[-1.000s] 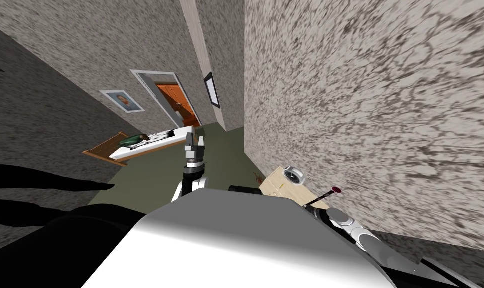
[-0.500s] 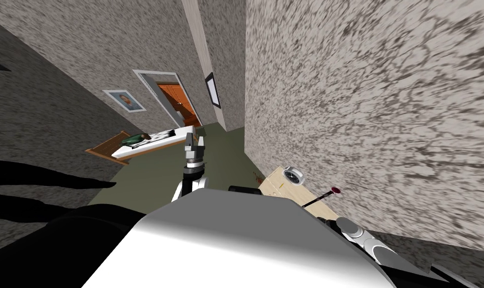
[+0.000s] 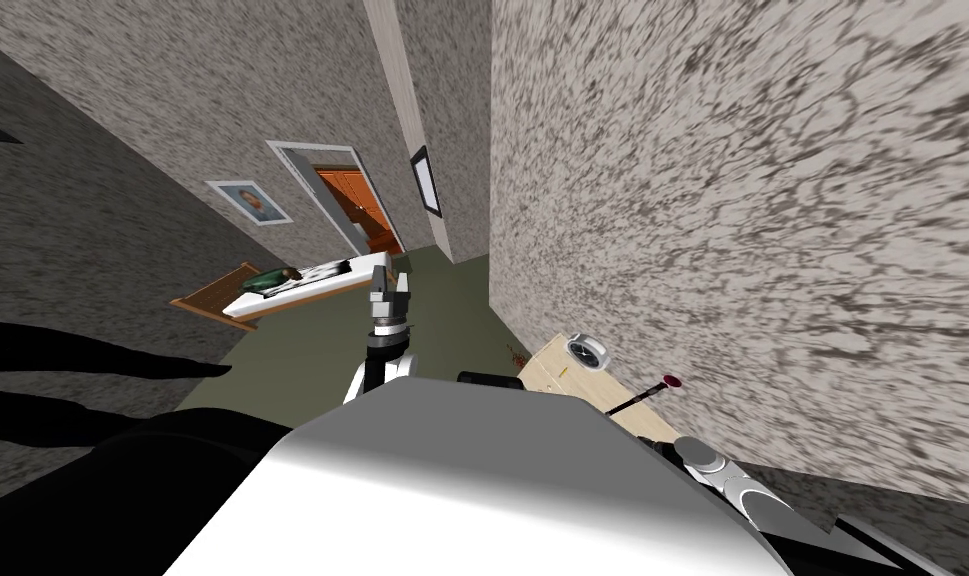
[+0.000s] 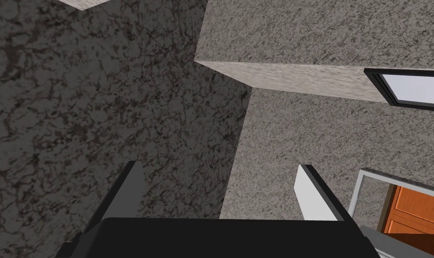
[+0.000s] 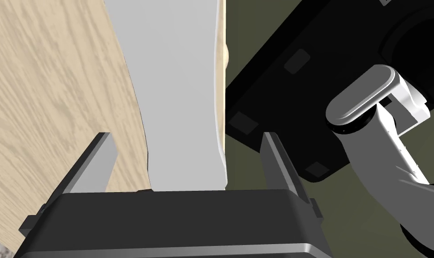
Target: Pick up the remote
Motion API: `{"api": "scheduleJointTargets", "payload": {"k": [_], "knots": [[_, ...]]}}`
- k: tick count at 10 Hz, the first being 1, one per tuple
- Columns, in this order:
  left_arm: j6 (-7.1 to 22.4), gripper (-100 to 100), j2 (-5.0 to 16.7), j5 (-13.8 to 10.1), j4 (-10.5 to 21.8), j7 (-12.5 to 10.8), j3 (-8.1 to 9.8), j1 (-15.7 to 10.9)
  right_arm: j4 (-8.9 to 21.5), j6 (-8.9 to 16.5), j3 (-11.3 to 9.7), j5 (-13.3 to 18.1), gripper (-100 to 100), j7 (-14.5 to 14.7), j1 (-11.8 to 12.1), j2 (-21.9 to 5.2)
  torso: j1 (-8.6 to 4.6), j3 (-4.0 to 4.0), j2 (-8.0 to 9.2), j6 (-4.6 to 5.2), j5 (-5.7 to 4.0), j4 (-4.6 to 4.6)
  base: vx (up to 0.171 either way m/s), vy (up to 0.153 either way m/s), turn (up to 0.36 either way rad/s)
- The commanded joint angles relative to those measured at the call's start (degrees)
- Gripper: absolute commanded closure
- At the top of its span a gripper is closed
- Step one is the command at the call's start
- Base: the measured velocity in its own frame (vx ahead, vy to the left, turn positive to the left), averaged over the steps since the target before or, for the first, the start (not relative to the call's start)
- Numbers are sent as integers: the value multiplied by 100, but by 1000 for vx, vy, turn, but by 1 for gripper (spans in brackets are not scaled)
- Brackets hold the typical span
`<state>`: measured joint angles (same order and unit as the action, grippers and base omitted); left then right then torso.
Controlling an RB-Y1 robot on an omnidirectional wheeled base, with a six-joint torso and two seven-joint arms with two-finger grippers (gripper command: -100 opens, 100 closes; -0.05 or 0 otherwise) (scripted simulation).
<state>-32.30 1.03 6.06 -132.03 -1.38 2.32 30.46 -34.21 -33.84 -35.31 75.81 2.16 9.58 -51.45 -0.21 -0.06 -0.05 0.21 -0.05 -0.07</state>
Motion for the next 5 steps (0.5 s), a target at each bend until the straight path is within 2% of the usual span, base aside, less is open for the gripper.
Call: {"api": "scheduleJointTargets", "payload": {"k": [1, 5], "knots": [[0, 0, 0, 0, 0, 0, 0, 0, 111, -9, 30, -41, -100, 173, -19, 46, 0, 0, 0, 0, 0, 0, 29, -3, -6], [0, 0, 0, 0, 0, 0, 0, 0, 749, -74, 208, -273, -100, 851, -167, 331, 3, 4, 7, 0, 1, 1, 7, 7, -20]]}}
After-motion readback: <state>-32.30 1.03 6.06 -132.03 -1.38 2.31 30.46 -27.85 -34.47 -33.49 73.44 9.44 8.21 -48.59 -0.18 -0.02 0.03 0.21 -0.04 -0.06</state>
